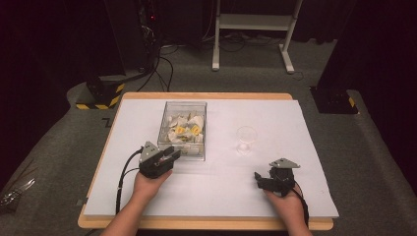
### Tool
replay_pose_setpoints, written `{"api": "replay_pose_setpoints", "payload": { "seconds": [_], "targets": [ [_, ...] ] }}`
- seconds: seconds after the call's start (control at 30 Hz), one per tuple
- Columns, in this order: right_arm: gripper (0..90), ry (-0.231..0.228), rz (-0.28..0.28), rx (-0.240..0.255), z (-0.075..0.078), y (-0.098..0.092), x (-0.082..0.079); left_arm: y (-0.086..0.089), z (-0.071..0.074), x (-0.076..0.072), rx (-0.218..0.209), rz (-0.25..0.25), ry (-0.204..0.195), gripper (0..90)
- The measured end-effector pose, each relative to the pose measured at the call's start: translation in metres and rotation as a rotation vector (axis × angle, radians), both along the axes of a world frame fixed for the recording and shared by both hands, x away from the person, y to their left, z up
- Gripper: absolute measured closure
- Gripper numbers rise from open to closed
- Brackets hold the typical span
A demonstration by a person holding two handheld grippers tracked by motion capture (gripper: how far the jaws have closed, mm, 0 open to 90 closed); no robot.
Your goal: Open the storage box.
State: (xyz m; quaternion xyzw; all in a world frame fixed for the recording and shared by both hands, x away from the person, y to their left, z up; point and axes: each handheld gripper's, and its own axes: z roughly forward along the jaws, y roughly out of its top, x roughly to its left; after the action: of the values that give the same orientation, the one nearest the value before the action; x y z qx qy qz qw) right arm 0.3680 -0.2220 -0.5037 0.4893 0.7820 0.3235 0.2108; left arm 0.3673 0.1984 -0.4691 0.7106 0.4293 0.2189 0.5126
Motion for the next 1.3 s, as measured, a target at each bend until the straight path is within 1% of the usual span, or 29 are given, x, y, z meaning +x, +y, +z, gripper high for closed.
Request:
{"api": "replay_pose_setpoints", "payload": {
  "seconds": [0.03,0.37,0.57,0.6,0.73,0.87,1.03,1.13,1.27,1.3],
  "targets": [
    [18.8,0.0,0.0,0.0,0.0,0.0,0.0,0.0,0.0,-0.001,-0.006,-0.004,-0.001,64.3],
    [18.8,0.0,0.0,0.0,0.0,0.0,0.0,0.001,-0.001,-0.007,-0.007,-0.006,-0.004,64.6],
    [18.8,0.0,0.0,-0.001,0.0,0.0,0.0,0.002,-0.001,-0.012,-0.017,-0.009,-0.003,65.2],
    [18.8,0.0,0.0,-0.001,0.0,0.0,0.0,0.002,-0.001,-0.013,-0.008,-0.01,-0.005,65.5],
    [18.8,0.0,0.0,-0.001,0.0,0.0,0.0,0.002,0.0,-0.015,-0.004,-0.012,-0.003,65.7],
    [18.8,0.0,0.0,-0.001,0.0,0.0,0.0,0.003,-0.001,-0.017,-0.012,-0.017,-0.003,66.6],
    [18.8,0.0,0.0,-0.001,0.0,0.0,0.0,0.003,-0.001,-0.022,-0.014,-0.02,-0.002,66.5],
    [18.8,0.0,0.0,-0.001,0.0,0.0,0.0,0.004,-0.001,-0.025,-0.008,-0.025,-0.003,66.5],
    [18.8,-0.001,0.0,-0.001,0.0,0.0,0.0,0.004,-0.001,-0.03,-0.014,-0.03,0.0,66.5],
    [18.8,-0.001,0.0,-0.001,0.0,0.0,0.0,0.004,-0.001,-0.033,-0.017,-0.03,-0.001,66.5]
  ]
}}
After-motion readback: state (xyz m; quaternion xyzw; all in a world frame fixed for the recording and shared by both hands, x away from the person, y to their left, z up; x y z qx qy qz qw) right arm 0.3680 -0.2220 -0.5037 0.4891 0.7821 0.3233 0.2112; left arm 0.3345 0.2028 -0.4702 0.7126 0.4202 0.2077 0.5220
